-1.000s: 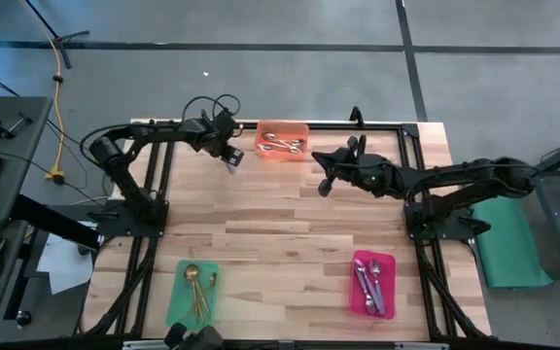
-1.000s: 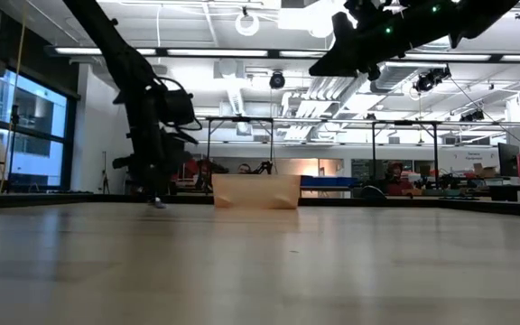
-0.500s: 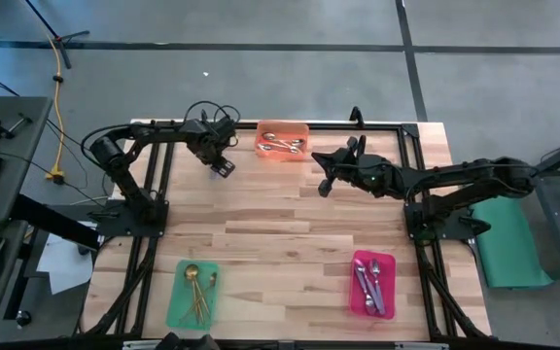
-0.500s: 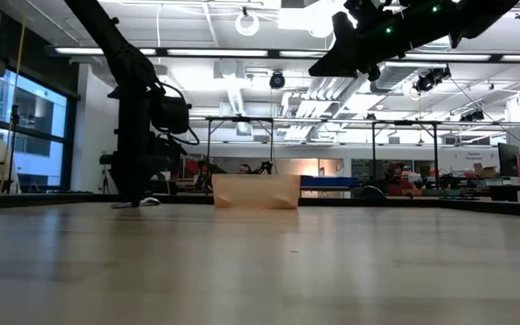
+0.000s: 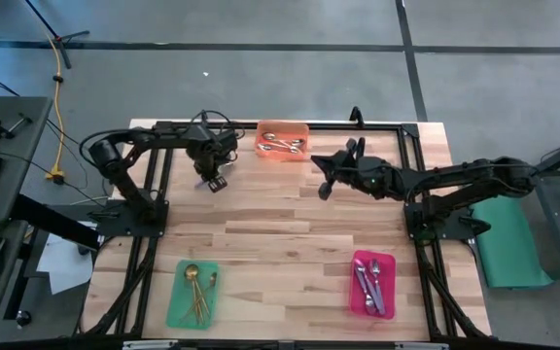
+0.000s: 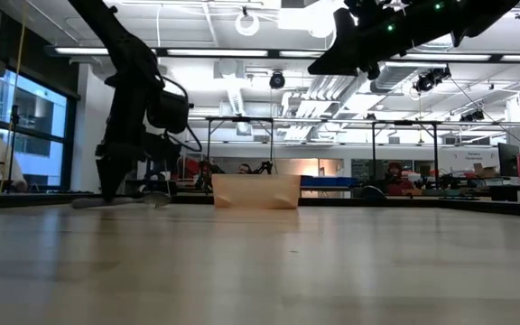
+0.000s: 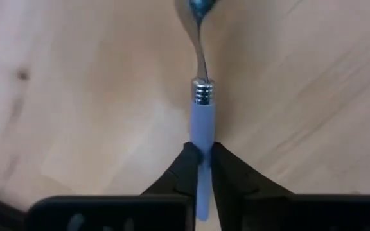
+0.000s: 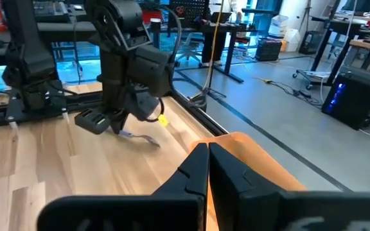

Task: Sort silverware by color (type)
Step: Put the violet spoon into the bin, then put the violet spoon into the red bin

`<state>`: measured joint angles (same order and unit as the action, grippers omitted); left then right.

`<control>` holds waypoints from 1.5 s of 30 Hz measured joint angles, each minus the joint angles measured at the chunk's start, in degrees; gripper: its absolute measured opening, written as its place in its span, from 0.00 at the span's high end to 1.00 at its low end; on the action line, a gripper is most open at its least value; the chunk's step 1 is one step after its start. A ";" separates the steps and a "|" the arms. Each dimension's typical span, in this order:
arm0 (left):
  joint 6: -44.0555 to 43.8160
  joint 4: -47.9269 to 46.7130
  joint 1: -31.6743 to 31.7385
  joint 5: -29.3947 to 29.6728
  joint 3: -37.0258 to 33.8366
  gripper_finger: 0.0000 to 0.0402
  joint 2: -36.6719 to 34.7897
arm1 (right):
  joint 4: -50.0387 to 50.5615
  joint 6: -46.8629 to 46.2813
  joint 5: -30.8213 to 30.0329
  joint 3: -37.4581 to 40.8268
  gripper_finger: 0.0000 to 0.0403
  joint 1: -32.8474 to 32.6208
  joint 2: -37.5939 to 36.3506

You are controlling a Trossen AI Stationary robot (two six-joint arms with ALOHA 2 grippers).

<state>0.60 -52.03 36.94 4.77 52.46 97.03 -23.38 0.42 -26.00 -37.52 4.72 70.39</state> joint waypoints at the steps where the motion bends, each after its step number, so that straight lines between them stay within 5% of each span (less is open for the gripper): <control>1: 0.18 0.15 -0.43 0.44 0.00 0.97 -0.52 | 0.01 0.04 0.01 0.00 1.00 -0.13 0.00; 7: 0.29 1.30 -3.27 -3.32 -0.32 0.99 -6.62 | 2.77 -0.47 0.11 -0.02 1.00 -1.08 0.00; 13: -0.91 9.25 -7.03 -10.73 -2.96 0.99 -15.52 | 5.68 -7.63 7.96 1.69 1.00 -2.64 4.46; 19: -2.21 17.55 -9.81 -4.52 -9.34 0.99 -19.05 | -2.58 -10.91 7.44 4.62 1.00 -5.17 13.39; 27: 2.90 29.88 -9.01 0.62 -9.97 0.82 -13.81 | -9.15 -10.70 6.98 4.09 0.88 -6.39 18.59; 34: 5.54 27.49 -4.96 1.10 -6.86 0.71 -4.87 | -9.07 -10.71 7.02 4.11 0.79 -7.83 18.60; 40: 6.67 27.35 -4.25 1.57 -5.67 0.73 -0.76 | -9.07 -10.68 7.04 4.11 0.78 -7.90 18.60; 45: 9.07 26.13 -4.60 0.69 -5.76 0.87 -1.16 | -9.05 -10.68 7.05 4.13 0.78 -7.90 18.60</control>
<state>9.67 -25.90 32.34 5.46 46.70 95.87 -32.42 -10.26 -18.95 -33.39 -3.18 88.99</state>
